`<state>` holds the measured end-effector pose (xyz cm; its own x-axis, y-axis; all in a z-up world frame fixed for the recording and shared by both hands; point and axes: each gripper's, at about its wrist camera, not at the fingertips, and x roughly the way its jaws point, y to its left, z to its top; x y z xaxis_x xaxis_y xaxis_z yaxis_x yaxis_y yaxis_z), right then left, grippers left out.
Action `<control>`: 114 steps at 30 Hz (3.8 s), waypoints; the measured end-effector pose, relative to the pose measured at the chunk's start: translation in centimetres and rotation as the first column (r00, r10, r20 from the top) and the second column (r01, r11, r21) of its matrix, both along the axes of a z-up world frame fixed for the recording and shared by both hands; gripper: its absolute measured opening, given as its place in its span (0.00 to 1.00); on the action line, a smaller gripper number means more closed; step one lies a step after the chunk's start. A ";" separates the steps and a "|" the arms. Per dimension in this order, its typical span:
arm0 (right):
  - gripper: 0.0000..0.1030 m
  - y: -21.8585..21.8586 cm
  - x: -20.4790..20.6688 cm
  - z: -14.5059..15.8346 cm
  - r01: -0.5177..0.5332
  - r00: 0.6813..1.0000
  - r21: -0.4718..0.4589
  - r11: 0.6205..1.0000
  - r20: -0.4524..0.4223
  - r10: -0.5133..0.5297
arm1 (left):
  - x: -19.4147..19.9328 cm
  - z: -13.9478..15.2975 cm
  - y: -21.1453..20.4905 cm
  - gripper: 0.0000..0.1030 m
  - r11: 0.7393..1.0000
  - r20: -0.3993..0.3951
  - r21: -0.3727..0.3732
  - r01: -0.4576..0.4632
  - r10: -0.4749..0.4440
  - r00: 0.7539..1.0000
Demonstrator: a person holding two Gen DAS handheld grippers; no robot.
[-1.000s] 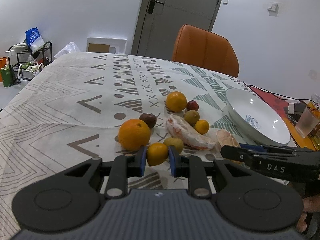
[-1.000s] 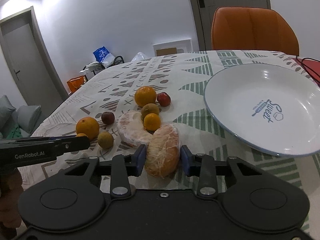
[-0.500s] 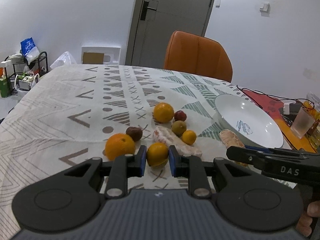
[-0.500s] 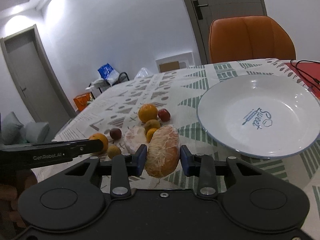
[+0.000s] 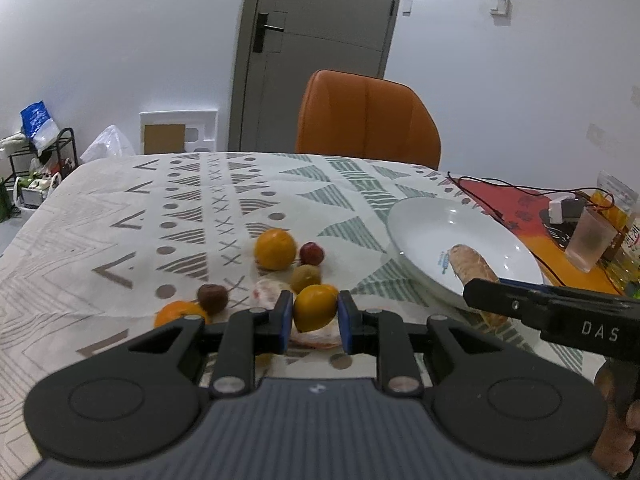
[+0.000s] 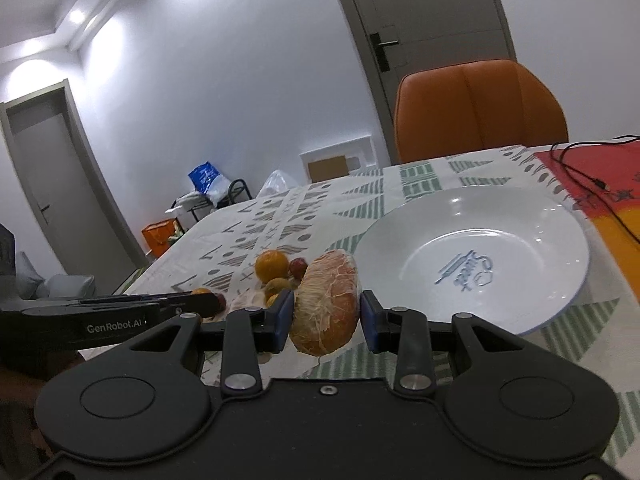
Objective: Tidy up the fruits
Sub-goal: 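Carry both fruits over the white plate and open both tools to drop them, then grasp the large orange with the left tool while the right tool returns to the fruit pile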
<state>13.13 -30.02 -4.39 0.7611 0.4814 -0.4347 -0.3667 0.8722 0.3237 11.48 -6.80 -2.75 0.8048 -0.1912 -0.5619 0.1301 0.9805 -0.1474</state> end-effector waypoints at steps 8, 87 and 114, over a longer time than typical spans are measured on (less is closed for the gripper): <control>0.33 -2.1 0.0 0.0 0.036 0.999 0.016 0.999 0.017 -0.036 | 0.6 0.2 -2.2 0.22 0.999 0.007 0.023 0.033 -0.033 0.999; 1.00 -1.7 0.9 -1.7 0.114 0.993 -0.016 0.993 -0.006 -0.114 | 2.7 1.3 0.5 0.85 0.988 0.061 0.050 -0.147 0.144 0.988; 1.00 5.6 0.2 -1.0 -0.068 0.997 -0.081 0.994 0.027 0.070 | -1.1 0.5 8.0 0.85 0.975 0.026 0.005 -0.223 0.223 0.975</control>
<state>13.35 -24.42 -5.44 0.7403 0.4975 -0.4521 -0.4351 0.8673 0.2418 10.41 1.24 -2.26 0.8407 -0.0008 -0.5415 -0.0883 0.9864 -0.1386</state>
